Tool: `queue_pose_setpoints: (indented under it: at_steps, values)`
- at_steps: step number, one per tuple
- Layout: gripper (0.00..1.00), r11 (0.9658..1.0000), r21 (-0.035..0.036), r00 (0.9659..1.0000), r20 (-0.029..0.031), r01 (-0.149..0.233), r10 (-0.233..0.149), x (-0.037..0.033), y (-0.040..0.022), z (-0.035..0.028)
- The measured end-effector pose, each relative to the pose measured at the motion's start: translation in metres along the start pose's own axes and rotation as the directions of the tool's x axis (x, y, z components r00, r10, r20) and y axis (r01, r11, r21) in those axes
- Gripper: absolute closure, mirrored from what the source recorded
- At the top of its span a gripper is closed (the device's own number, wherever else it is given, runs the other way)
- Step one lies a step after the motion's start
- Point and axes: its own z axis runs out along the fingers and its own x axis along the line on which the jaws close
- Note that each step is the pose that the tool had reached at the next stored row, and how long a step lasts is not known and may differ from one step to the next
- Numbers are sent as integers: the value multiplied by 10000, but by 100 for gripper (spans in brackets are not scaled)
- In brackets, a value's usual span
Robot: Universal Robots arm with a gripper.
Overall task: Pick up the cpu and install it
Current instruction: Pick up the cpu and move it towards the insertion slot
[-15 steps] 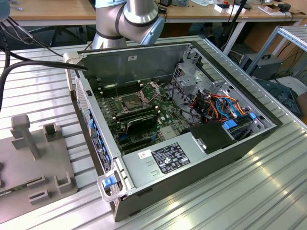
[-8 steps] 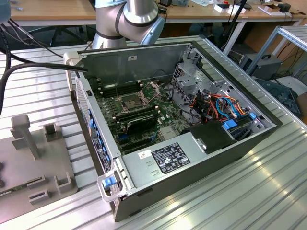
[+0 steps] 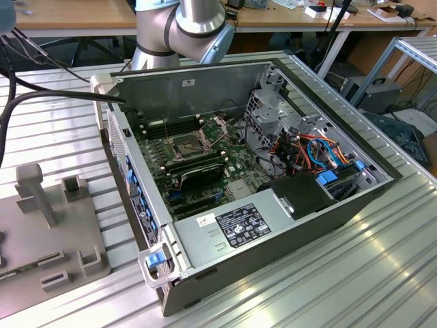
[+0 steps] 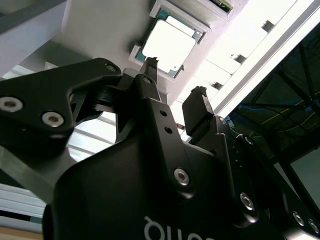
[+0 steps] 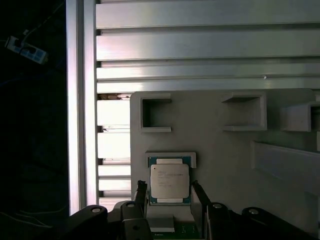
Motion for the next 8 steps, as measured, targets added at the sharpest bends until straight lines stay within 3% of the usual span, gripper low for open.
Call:
queue_pose_setpoints:
  at_steps: [8]
  values:
    - [52, 10000, 1, 10000, -2, 0, 0, -5, -4, 121]
